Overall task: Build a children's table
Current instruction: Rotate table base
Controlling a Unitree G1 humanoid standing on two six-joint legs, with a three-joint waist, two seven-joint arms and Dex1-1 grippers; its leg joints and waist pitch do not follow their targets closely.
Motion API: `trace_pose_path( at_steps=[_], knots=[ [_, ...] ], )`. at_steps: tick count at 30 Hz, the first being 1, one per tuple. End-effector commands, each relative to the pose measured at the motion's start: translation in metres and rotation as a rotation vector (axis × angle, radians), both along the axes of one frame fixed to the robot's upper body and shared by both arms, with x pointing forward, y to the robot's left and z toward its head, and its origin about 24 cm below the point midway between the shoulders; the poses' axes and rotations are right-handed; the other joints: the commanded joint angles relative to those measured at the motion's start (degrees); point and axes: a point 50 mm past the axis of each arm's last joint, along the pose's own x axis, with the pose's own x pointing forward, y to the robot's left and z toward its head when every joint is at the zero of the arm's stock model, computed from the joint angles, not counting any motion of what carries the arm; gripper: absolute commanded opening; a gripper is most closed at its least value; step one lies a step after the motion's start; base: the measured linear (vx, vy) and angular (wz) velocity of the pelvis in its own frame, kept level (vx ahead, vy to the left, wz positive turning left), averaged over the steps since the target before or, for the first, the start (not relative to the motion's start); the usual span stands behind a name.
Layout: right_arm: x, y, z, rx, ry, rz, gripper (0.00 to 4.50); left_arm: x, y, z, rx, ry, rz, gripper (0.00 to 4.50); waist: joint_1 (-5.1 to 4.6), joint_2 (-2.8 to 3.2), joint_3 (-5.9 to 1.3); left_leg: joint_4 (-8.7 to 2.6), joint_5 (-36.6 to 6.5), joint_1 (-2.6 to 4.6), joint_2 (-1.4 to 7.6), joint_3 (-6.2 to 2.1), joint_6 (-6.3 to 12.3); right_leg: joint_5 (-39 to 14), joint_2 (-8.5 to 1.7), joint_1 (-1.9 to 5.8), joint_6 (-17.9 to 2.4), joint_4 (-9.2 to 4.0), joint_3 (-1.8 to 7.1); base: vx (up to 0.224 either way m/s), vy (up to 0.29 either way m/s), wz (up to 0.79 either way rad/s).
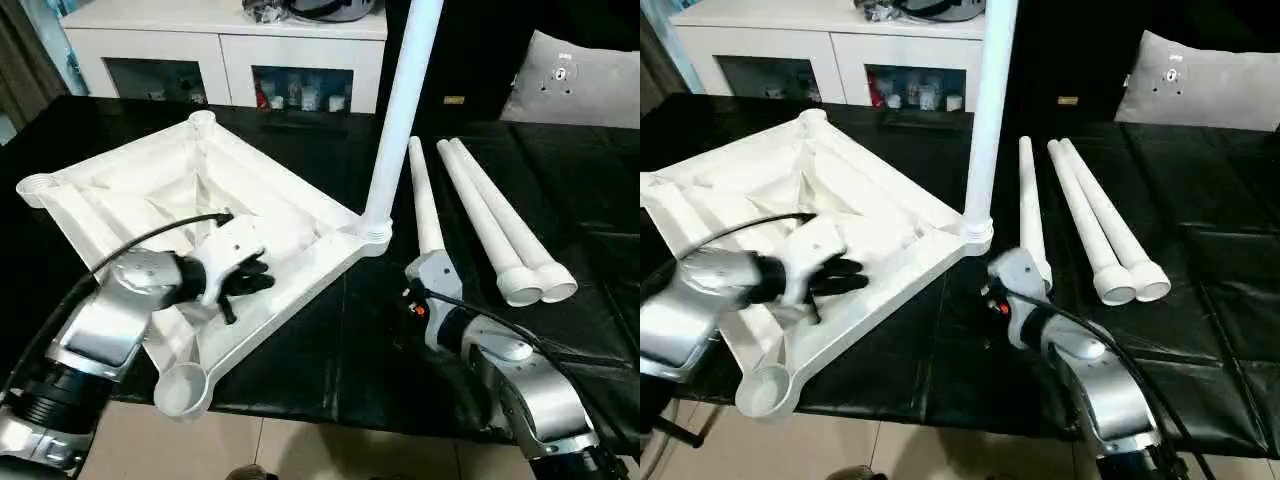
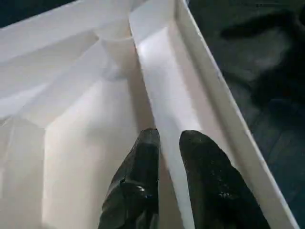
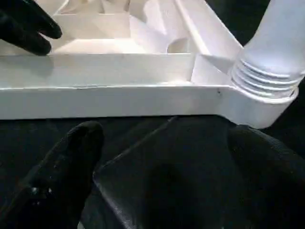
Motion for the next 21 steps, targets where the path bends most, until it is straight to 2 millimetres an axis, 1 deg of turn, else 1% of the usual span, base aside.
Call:
trace_pose_path(
  at_steps=[1,2,3,4,5,8,9,11,13,14,17,19,20,21],
  knots=[
    [-0.001,0.001,0.003,0.007,-0.004,0.013,4.50,-0.001,0.003,0.008,0.021,-0.006,-0.015,0.98,-0.01,0.38,-3.30,-4.63,-12.2,0.52,3.38,-1.57,0.29,-16.7,-5.17,2.74,-8.8,-4.77,3.50,0.000,0.000,0.00],
    [-0.001,0.001,0.003,0.006,-0.004,0.014,4.50,-0.002,0.003,0.009,0.020,-0.001,-0.020,0.98,-0.06,0.53,-3.27,-4.70,-12.4,0.49,3.37,-1.61,0.21,-16.4,-5.09,2.73,-8.9,-4.74,3.48,0.000,0.000,0.00],
    [-0.002,0.001,0.003,0.004,-0.003,0.019,4.50,-0.006,0.005,0.012,0.010,0.031,-0.051,0.98,-0.04,0.59,-3.33,-4.68,-12.7,0.64,3.38,-1.62,0.04,-16.2,-5.16,2.72,-9.1,-4.64,3.50,0.000,0.000,0.00],
    [-0.003,0.001,0.002,0.002,-0.002,0.022,4.50,-0.010,0.006,0.013,0.009,0.054,-0.075,0.71,-0.09,0.56,-3.29,-4.72,-12.8,0.62,3.39,-1.63,0.07,-16.2,-5.13,2.69,-9.3,-4.64,3.50,0.000,0.000,0.00],
    [-0.003,0.001,0.002,0.000,-0.001,0.026,4.50,-0.013,0.007,0.014,0.011,0.078,-0.103,0.62,-0.12,0.55,-3.24,-4.73,-12.7,0.57,3.37,-1.59,0.04,-15.8,-5.10,2.72,-9.7,-4.57,3.53,0.000,0.000,0.00],
    [-0.004,0.002,0.001,-0.004,0.000,0.032,4.50,-0.017,0.005,0.013,0.009,0.095,-0.130,0.59,-0.13,0.59,-3.25,-4.62,-12.1,0.52,3.30,-1.51,0.14,-15.3,-5.11,2.74,-9.8,-4.53,3.56,0.000,0.000,0.00],
    [-0.004,0.002,0.001,-0.008,0.001,0.034,4.50,-0.016,0.003,0.012,0.013,0.096,-0.129,0.36,-0.16,0.63,-3.25,-4.63,-12.4,0.56,3.34,-1.50,0.09,-15.6,-5.11,2.76,-9.8,-4.59,3.51,0.000,0.000,0.00],
    [-0.004,0.003,0.001,-0.012,0.000,0.037,4.50,-0.015,0.002,0.009,0.017,0.101,-0.114,0.19,-0.16,0.64,-3.22,-4.63,-12.8,0.61,3.29,-1.49,-0.02,-16.6,-5.06,2.75,-9.4,-4.69,3.50,0.000,0.000,0.00],
    [-0.004,0.003,0.001,-0.013,-0.001,0.039,4.50,-0.013,0.000,0.006,0.015,0.110,-0.098,0.18,-0.09,0.63,-3.25,-4.59,-12.7,0.58,3.26,-1.49,-0.04,-16.9,-5.08,2.79,-9.2,-4.74,3.53,0.000,0.000,0.00],
    [-0.003,0.003,0.001,-0.016,-0.001,0.040,4.50,-0.011,-0.002,0.003,0.013,0.113,-0.084,0.07,-0.10,0.61,-3.24,-4.59,-12.7,0.63,3.22,-1.48,-0.06,-17.2,-5.03,2.76,-9.0,-4.82,3.48,0.000,0.000,0.00],
    [-0.004,0.004,0.001,-0.023,-0.002,0.045,4.50,-0.005,-0.004,-0.002,0.025,0.108,-0.033,0.07,-0.15,0.60,-3.35,-4.54,-12.4,0.58,3.20,-1.54,-0.09,-16.5,-4.95,2.89,-8.8,-4.78,3.44,0.000,0.000,0.00],
    [-0.004,0.003,0.000,-0.025,-0.001,0.046,4.50,-0.004,-0.005,-0.005,0.023,0.120,-0.021,0.07,-0.11,0.67,-3.39,-4.49,-11.9,0.50,3.17,-1.56,0.07,-15.6,-4.97,2.93,-8.9,-4.75,3.45,0.000,0.000,0.00],
    [-0.005,0.003,0.000,-0.027,0.001,0.046,4.50,-0.005,-0.008,-0.007,0.003,0.140,-0.029,0.07,-0.07,0.84,-3.50,-4.41,-11.6,0.51,3.19,-1.58,0.08,-15.0,-5.04,2.99,-9.2,-4.61,3.46,0.000,0.000,0.00],
    [-0.005,0.003,-0.001,-0.030,0.003,0.046,4.50,-0.007,-0.013,-0.010,-0.026,0.170,-0.044,0.07,-0.11,0.67,-3.51,-4.39,-11.1,0.43,3.21,-1.55,0.16,-14.3,-5.04,3.08,-9.4,-4.59,3.46,0.000,0.000,0.00]
  ],
)
